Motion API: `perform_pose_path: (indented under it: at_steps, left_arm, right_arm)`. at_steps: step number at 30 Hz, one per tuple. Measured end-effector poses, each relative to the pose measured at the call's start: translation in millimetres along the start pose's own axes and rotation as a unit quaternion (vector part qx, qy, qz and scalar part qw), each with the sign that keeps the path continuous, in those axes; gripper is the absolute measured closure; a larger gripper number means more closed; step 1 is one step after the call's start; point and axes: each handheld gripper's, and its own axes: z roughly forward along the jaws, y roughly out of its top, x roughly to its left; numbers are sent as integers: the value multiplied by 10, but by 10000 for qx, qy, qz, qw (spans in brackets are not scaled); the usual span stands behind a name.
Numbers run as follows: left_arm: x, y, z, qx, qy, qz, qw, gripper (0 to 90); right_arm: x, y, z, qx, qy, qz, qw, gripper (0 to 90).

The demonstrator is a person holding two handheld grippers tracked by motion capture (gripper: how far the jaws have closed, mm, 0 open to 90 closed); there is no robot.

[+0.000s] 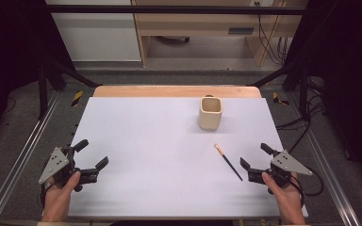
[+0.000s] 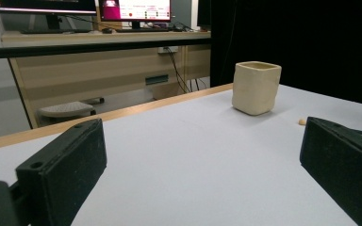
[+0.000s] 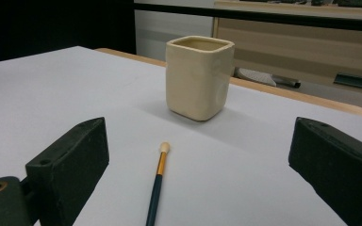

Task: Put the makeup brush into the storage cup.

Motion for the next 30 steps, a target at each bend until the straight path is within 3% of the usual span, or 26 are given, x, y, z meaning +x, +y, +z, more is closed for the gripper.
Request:
perform_pose_path:
  at_steps: [15,18,21,24,27,30]
  left_arm:
    - [0,-8,-69,-17,139,-2,9999,3]
    - [6,-13,-69,-7,145,4,9999,2]
    - [17,-9,-70,-17,161,-3,9999,2]
    - [29,-7,-78,-38,170,-23,9998,2]
    - [45,-6,-86,-53,172,-44,9998,3]
    - [61,-3,-108,-58,192,-36,9998,2]
  right_arm:
    - [102,33,-22,111,-98,136,9998,41]
    - [137,108,43,267,-366,191,9988,57]
    - [174,256,90,616,-597,33,9963,76]
    - [213,431,116,884,-503,-87,9948,77]
    - [256,609,146,1230,-424,-293,9911,85]
    - [276,690,174,1350,-352,-310,9897,90]
